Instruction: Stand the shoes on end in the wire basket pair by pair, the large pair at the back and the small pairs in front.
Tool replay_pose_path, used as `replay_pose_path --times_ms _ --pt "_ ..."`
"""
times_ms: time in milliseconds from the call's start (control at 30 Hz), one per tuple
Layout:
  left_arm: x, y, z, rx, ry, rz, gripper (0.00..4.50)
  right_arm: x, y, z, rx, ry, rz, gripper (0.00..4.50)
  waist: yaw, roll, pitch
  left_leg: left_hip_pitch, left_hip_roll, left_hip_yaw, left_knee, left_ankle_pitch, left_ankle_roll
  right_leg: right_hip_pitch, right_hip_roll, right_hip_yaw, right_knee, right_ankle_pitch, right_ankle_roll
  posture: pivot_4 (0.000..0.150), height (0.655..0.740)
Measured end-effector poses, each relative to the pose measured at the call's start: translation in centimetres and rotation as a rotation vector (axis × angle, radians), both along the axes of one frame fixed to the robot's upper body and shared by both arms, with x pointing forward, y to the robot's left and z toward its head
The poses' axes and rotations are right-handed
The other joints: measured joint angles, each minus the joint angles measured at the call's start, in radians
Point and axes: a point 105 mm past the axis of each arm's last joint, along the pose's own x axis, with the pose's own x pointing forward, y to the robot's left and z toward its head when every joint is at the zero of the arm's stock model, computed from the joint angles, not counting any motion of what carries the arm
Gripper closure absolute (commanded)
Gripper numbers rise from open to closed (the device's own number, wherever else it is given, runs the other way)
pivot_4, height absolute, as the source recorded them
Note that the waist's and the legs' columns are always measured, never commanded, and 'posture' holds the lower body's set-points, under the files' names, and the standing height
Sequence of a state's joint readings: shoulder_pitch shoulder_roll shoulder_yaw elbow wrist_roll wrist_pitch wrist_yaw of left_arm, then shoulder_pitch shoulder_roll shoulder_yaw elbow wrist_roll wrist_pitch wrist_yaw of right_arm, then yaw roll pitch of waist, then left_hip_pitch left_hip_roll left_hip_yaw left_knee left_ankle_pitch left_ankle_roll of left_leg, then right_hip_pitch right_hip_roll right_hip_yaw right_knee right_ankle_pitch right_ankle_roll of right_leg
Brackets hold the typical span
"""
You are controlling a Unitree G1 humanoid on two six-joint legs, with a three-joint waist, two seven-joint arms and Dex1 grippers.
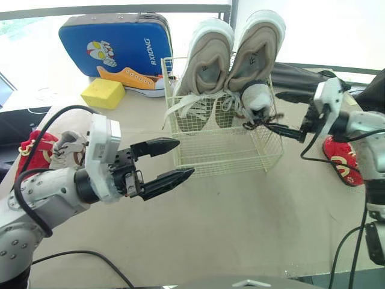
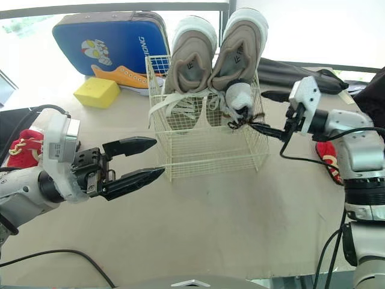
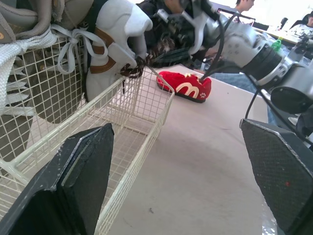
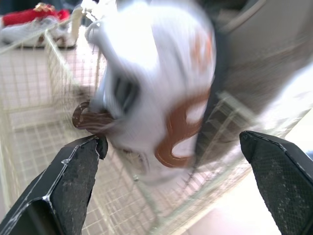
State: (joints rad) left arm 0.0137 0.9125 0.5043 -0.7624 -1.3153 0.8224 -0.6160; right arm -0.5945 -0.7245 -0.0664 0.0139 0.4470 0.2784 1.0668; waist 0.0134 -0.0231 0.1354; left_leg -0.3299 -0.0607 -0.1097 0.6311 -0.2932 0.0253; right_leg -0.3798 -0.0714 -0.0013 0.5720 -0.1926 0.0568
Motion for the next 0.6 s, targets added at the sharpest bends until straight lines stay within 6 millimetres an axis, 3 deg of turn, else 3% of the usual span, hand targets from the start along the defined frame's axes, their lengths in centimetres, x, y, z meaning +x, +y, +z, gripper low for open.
replay_pose_path --times_ms 267,333,400,600 --pt "0.7 1.1 -1.2 -0.013 0.045 0.071 0.00 -1.3 -1.8 1.2 0.042 -0.011 -0.121 0.02 0.001 0.001 0.001 0.000 0.000 0.000 0.000 0.000 0.000 0.000 -0.001 0.000 0.000 -0.002 0.003 0.150 0.7400" --pt "0.9 1.4 -1.6 -0.011 0.047 0.104 0.00 -2.9 -1.8 1.9 0.060 -0.006 -0.104 0.02 0.002 0.001 0.001 -0.001 0.000 -0.001 0.000 0.000 0.001 0.000 -0.001 0.000 -0.001 -0.002 0.003 0.150 0.7400" --pt "1.3 1.9 -1.9 -0.015 0.039 0.156 0.00 -5.0 -0.4 2.0 0.082 0.036 -0.023 0.02 0.002 0.000 0.000 -0.001 0.001 -0.001 -0.001 -0.001 0.001 0.000 -0.004 0.000 -0.002 -0.002 0.003 0.150 0.7400" --pt "2.3 3.1 -2.4 -0.028 0.026 0.262 0.00 -8.0 3.8 1.8 0.099 0.077 0.119 0.02 0.000 0.000 0.000 0.000 0.003 0.000 -0.002 -0.001 0.001 0.000 -0.004 0.001 -0.002 -0.003 0.004 0.150 0.7400"
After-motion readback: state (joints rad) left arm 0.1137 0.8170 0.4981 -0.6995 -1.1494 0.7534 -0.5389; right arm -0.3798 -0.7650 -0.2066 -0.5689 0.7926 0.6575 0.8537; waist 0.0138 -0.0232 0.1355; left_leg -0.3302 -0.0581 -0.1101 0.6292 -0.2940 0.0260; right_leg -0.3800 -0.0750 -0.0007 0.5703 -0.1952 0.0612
